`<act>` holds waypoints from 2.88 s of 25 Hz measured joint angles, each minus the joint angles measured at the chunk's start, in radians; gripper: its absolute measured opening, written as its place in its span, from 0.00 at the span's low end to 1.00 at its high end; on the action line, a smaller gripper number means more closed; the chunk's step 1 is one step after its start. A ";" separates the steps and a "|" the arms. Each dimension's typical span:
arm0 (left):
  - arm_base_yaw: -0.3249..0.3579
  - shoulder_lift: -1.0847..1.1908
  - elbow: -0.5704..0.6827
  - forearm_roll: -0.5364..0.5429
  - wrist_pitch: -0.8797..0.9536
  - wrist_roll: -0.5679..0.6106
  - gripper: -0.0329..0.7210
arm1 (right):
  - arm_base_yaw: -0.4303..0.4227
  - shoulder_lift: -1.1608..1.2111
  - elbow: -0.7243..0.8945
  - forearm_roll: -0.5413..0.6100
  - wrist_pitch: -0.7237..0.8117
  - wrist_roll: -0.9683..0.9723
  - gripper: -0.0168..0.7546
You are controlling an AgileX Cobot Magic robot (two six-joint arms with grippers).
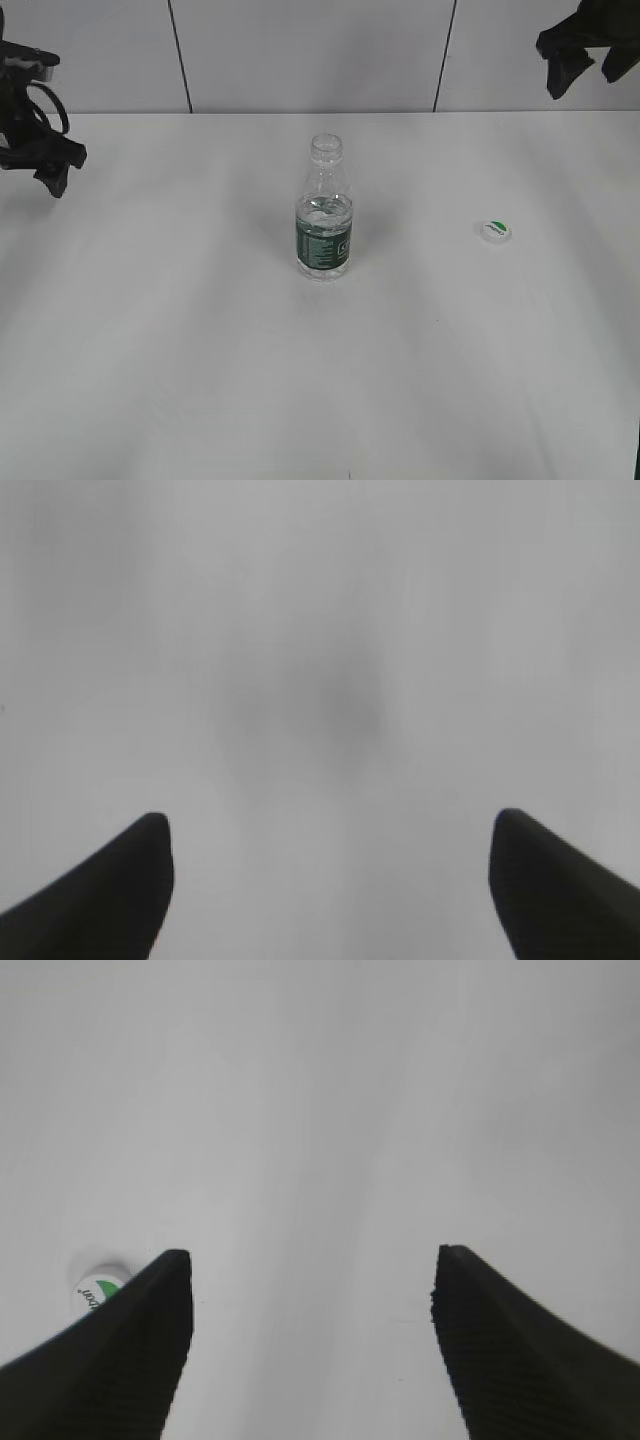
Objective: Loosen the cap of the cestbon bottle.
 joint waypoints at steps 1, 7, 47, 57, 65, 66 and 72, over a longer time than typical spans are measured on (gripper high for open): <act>0.004 0.000 -0.029 -0.076 0.052 0.064 0.81 | -0.013 0.000 -0.013 0.008 0.004 0.000 0.76; 0.020 -0.008 -0.132 -0.290 0.270 0.224 0.81 | -0.098 0.000 -0.039 0.133 0.011 -0.001 0.76; 0.011 -0.238 -0.132 -0.327 0.371 0.268 0.81 | -0.109 -0.296 0.223 0.121 0.014 0.000 0.76; 0.011 -0.435 0.032 -0.341 0.373 0.268 0.79 | -0.109 -0.605 0.533 0.121 0.016 0.004 0.76; 0.011 -0.683 0.263 -0.341 0.379 0.268 0.75 | -0.109 -0.878 0.751 0.121 0.019 0.010 0.76; 0.011 -0.706 0.288 -0.341 0.379 0.268 0.75 | -0.109 -0.913 0.772 0.121 0.019 0.012 0.76; 0.011 -0.866 0.451 -0.341 0.381 0.268 0.75 | -0.109 -1.095 0.883 0.121 0.020 0.045 0.76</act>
